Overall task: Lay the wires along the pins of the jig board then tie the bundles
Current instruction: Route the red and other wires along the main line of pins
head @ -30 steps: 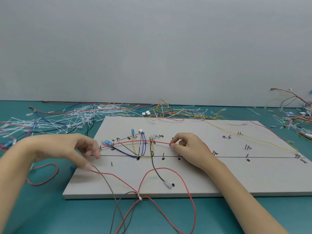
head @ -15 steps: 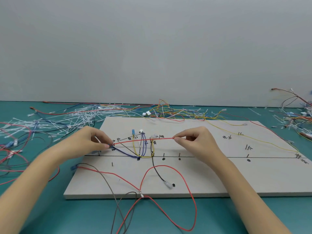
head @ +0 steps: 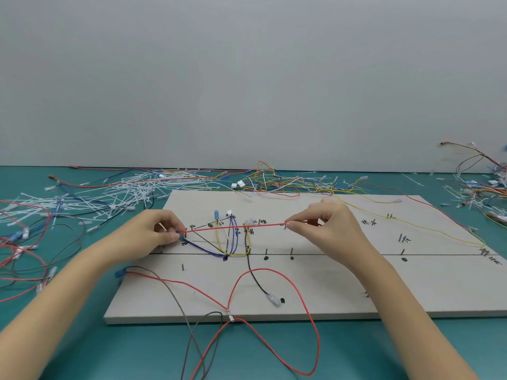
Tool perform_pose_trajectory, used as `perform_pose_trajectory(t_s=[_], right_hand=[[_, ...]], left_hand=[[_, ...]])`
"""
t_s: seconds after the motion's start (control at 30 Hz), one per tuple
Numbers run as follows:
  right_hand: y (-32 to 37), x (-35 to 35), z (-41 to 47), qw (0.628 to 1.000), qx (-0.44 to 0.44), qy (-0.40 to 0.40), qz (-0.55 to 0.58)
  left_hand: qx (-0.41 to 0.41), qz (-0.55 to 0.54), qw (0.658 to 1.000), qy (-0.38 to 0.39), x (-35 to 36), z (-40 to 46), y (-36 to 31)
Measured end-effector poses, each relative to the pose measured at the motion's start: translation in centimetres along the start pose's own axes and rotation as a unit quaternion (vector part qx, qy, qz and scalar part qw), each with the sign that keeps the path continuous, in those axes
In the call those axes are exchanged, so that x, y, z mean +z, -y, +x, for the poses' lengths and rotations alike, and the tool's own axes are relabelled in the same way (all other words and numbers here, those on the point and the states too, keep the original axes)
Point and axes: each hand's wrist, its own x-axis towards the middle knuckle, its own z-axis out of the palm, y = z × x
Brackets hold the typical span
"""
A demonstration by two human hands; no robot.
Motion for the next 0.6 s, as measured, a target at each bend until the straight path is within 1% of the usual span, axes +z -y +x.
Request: perform_pose_trajectory(t_s=[0.1, 0.17, 0.23, 0.3, 0.37, 0.47, 0.6], right_hand=[[0.2, -0.6, -0.2, 0.998, 0.032, 0.048, 0.022], [0.3, -1.1, -0.2, 0.991, 0.057, 0.107, 0.054], [0.4, -1.6, -0.2, 0.975, 0.084, 0.179, 0.097], [0.4, -1.8, -0.2, 0.962, 0.102, 0.234, 0.097], [0.3, -1.6, -0.3, 0.954, 0.113, 0.27, 0.067], [0.2, -1.3, -0.3, 0.946, 0.126, 0.297, 0.033], [-0.1, -1.1, -0.3, 0.947, 0.138, 0.292, 0.01]], left_hand=[[0.008, -0.012, 1.0, 0.009, -0.2, -0.2, -0.2], [0.011, -0.016, 1.0, 0.017, -0.7, -0.5, -0.5], [0.013, -0.01, 0.999, 0.032, -1.2, -0.7, -0.7], [0.012, 0.006, 0.998, 0.054, -1.4, -1.0, -1.2], [0.004, 0.016, 0.998, 0.061, -1.1, -1.3, -1.8], [-0.011, 0.031, 0.999, 0.039, -0.4, -1.6, -2.6], [0.001, 0.111, 0.993, -0.036, 0.8, -1.8, -3.7]])
